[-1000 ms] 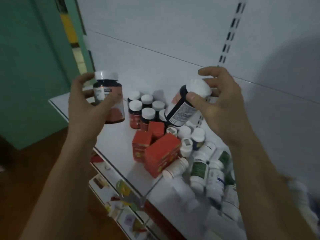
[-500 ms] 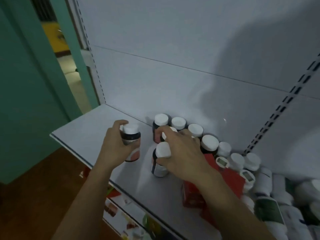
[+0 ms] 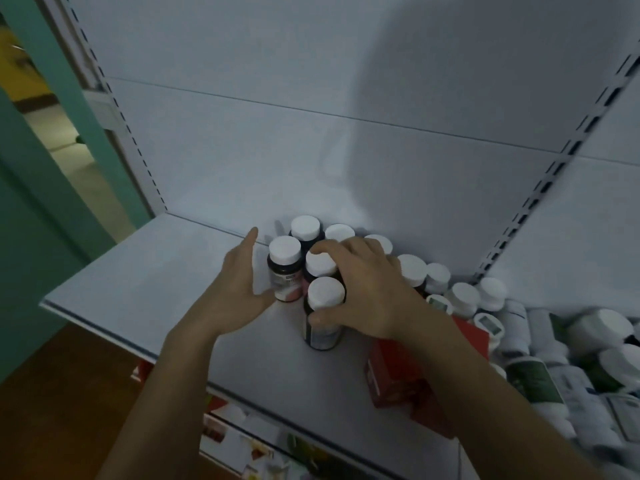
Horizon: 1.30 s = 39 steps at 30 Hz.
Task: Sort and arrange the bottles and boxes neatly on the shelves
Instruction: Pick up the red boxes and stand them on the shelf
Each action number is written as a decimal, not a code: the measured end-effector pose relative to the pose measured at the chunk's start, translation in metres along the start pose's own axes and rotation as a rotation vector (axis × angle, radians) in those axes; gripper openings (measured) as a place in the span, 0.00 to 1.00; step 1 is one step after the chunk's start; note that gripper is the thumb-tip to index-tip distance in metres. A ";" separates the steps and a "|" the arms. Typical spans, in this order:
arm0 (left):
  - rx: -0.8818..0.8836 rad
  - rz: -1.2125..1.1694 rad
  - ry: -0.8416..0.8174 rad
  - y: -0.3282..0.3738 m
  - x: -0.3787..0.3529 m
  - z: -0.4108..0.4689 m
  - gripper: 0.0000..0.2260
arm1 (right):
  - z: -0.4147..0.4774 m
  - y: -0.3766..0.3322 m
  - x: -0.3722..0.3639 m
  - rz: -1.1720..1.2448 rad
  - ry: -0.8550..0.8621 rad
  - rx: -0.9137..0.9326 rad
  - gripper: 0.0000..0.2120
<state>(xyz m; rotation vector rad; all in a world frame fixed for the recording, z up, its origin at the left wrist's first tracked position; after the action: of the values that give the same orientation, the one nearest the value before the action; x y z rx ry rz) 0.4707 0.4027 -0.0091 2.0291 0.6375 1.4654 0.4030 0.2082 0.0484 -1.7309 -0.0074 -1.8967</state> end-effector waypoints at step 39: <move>-0.732 0.628 -0.305 0.471 -0.466 -0.219 0.33 | -0.624 0.279 0.239 -0.230 0.513 -0.657 0.09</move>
<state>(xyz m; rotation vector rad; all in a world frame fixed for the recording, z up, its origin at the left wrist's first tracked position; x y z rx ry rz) 0.1528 -0.2158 0.0415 1.8283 -0.6419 1.3625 -0.0557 -0.3518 0.0647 -1.6013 0.7082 -2.6738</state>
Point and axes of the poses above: each hand's wrist, its own z-axis towards the middle knuckle, its own x-axis out of the back of the hand, y = z × x, the point moved 7 cm from there along z, towards the middle knuckle, and after that the axes turned 13 degrees about x, right-handed, at the moved point
